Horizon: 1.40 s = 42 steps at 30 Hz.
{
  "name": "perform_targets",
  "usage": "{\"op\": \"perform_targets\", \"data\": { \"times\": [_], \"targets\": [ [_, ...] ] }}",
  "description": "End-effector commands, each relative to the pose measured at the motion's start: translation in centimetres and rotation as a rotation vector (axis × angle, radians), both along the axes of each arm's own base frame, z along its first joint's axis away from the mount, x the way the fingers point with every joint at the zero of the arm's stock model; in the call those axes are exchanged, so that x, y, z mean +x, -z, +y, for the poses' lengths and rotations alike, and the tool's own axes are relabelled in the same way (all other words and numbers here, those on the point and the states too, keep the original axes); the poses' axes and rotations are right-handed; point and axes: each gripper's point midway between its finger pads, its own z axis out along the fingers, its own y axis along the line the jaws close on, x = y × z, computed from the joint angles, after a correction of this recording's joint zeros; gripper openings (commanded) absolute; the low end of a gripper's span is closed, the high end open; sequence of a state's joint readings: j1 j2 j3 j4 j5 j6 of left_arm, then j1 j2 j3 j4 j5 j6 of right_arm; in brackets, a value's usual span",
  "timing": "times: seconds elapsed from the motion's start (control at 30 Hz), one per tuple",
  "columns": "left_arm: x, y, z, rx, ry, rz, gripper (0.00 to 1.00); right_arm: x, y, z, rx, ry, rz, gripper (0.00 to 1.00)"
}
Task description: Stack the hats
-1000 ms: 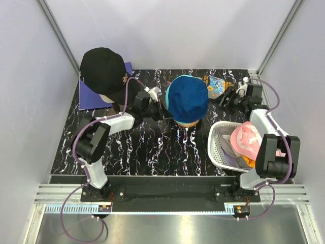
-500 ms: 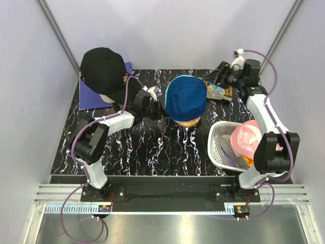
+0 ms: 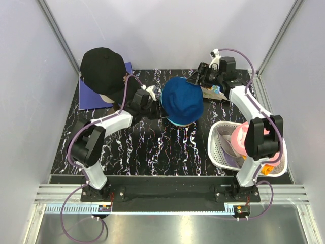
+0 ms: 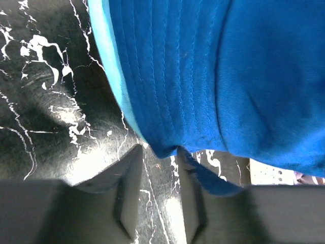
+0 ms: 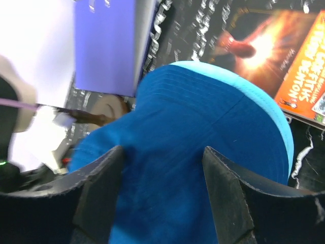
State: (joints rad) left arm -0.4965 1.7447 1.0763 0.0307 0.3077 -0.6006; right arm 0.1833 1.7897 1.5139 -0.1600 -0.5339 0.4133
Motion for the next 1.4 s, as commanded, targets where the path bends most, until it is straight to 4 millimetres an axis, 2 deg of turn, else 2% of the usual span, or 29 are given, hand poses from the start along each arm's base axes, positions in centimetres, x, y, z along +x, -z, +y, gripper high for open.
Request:
{"op": "perform_targets", "data": {
  "times": [0.0,0.13,0.27,0.3,0.33,0.37,0.43,0.5,0.53,0.57,0.6,0.63,0.67,0.7,0.73,0.77,0.8,0.83,0.87,0.93,0.97,1.1,1.27,1.33,1.37],
  "targets": [
    [0.5,-2.9,1.2,0.028,-0.020,-0.101,0.54,0.8,0.6,0.4,-0.059,-0.008,0.009,0.70],
    [0.1,-3.7,1.6,0.064,-0.009,-0.157,0.74,1.2,-1.7,0.4,-0.062,-0.002,-0.038,0.71],
    [-1.0,-3.6,1.5,0.094,0.021,-0.204,0.86,1.4,-6.3,-0.9,-0.082,0.051,-0.128,0.77],
    [-1.2,-4.0,1.7,0.096,0.021,-0.222,0.87,1.4,-7.2,-1.6,-0.083,0.071,-0.139,0.77],
    [-1.4,-4.1,1.6,0.110,0.031,-0.240,0.89,1.0,-9.6,-2.2,-0.076,0.092,-0.180,0.78],
    [-1.5,-4.2,1.8,0.128,0.026,-0.254,0.91,0.7,-10.2,-3.0,-0.076,0.118,-0.174,0.78],
    [-2.1,-4.9,2.0,0.153,0.038,-0.296,0.96,-0.2,-12.6,-6.0,-0.062,0.221,-0.193,0.78],
    [-2.7,-5.4,1.9,0.188,0.049,-0.333,0.97,-1.2,-12.6,-9.1,-0.105,0.353,-0.163,0.78],
    [-3.1,-6.0,2.1,0.215,0.063,-0.373,0.98,-3.0,-12.4,-10.4,-0.137,0.402,-0.139,0.78],
    [-3.2,-5.8,2.5,0.263,0.049,-0.386,0.98,-3.7,-12.0,-12.2,-0.192,0.486,-0.132,0.78],
    [-3.8,-5.9,2.1,0.291,0.066,-0.403,0.99,-4.7,-11.3,-13.2,-0.232,0.520,-0.115,0.78],
    [-3.7,-6.0,2.4,0.340,0.059,-0.432,0.99,-7.0,-9.4,-14.2,-0.275,0.551,-0.043,0.78],
    [-4.0,-5.8,2.5,0.369,0.065,-0.432,0.99,-8.1,-8.2,-16.4,-0.334,0.655,0.000,0.79],
    [-4.5,-5.6,2.1,0.388,0.080,-0.437,0.99,-9.4,-6.9,-17.2,-0.346,0.699,0.058,0.79],
    [-4.5,-5.5,2.0,0.409,0.080,-0.442,0.99,-12.0,-4.3,-18.1,-0.391,0.724,0.165,0.79],
    [-4.7,-5.3,2.0,0.419,0.085,-0.439,0.99,-13.2,-3.0,-19.2,-0.405,0.784,0.226,0.79],
    [-5.0,-5.3,1.7,0.428,0.097,-0.443,0.99,-14.4,-1.7,-19.8,-0.426,0.807,0.283,0.79],
    [-4.8,-5.4,2.0,0.457,0.083,-0.458,0.99,-16.8,0.5,-20.4,-0.472,0.819,0.385,0.79],
    [-4.9,-5.4,2.1,0.474,0.078,-0.464,0.99,-17.8,1.5,-21.4,-0.484,0.858,0.432,0.79],
    [-4.8,-5.9,2.3,0.508,0.059,-0.493,0.99,-20.0,3.5,-22.2,-0.509,0.875,0.518,0.79],
    [-4.8,-6.2,2.5,0.507,0.054,-0.503,0.99,-20.6,3.9,-23.2,-0.497,0.916,0.543,0.79],
    [-5.0,-7.2,2.6,0.479,0.039,-0.534,0.99,-21.9,5.3,-23.7,-0.505,0.932,0.570,0.78],
    [-5.5,-8.5,1.6,0.395,0.075,-0.605,0.99,-20.9,7.8,-23.1,-0.496,0.898,0.630,0.78],
    [-5.3,-8.6,1.7,0.404,0.064,-0.591,0.99,-19.9,8.7,-23.1,-0.501,0.890,0.624,0.71],
    [-5.3,-8.5,1.8,0.420,0.071,-0.576,0.99,-19.6,8.9,-23.2,-0.510,0.879,0.621,0.64]
  ]
}}
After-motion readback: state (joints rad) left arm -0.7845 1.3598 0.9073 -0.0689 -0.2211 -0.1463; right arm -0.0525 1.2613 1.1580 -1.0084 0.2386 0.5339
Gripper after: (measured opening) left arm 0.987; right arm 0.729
